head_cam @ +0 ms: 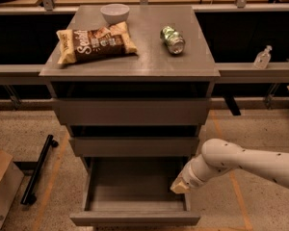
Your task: Close bottom drawer
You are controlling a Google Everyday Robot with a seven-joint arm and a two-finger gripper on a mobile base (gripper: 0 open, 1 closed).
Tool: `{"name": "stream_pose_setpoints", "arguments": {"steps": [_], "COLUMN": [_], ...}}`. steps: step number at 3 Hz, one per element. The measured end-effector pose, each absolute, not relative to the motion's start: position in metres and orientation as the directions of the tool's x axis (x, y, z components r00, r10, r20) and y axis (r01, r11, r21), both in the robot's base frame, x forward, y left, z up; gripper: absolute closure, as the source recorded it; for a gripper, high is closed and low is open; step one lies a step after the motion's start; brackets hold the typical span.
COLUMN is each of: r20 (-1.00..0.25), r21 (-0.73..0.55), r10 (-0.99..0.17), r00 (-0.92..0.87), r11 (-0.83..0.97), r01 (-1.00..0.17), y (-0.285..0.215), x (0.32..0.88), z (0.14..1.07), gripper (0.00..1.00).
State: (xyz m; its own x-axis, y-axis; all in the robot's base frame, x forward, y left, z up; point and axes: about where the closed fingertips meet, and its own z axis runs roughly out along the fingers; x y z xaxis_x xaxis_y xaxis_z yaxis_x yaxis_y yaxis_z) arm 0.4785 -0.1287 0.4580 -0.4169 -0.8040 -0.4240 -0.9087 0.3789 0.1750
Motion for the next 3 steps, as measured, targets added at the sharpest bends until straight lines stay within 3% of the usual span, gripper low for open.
{"name": "stream_pose_setpoints", "arguments": {"steps": [2, 3], "r20": [-0.433, -0.500], "r21": [0.233, 0.270], "r10": [-0.776, -0.700], "r00": [-0.459, -0.511], "r11": [0.395, 0.435], "r01": [-0.889, -0.859], "y": [-0.129, -0.143], "x": [0.474, 0.481], "z": [0.426, 0.394], "gripper": [1.00, 1.00]}}
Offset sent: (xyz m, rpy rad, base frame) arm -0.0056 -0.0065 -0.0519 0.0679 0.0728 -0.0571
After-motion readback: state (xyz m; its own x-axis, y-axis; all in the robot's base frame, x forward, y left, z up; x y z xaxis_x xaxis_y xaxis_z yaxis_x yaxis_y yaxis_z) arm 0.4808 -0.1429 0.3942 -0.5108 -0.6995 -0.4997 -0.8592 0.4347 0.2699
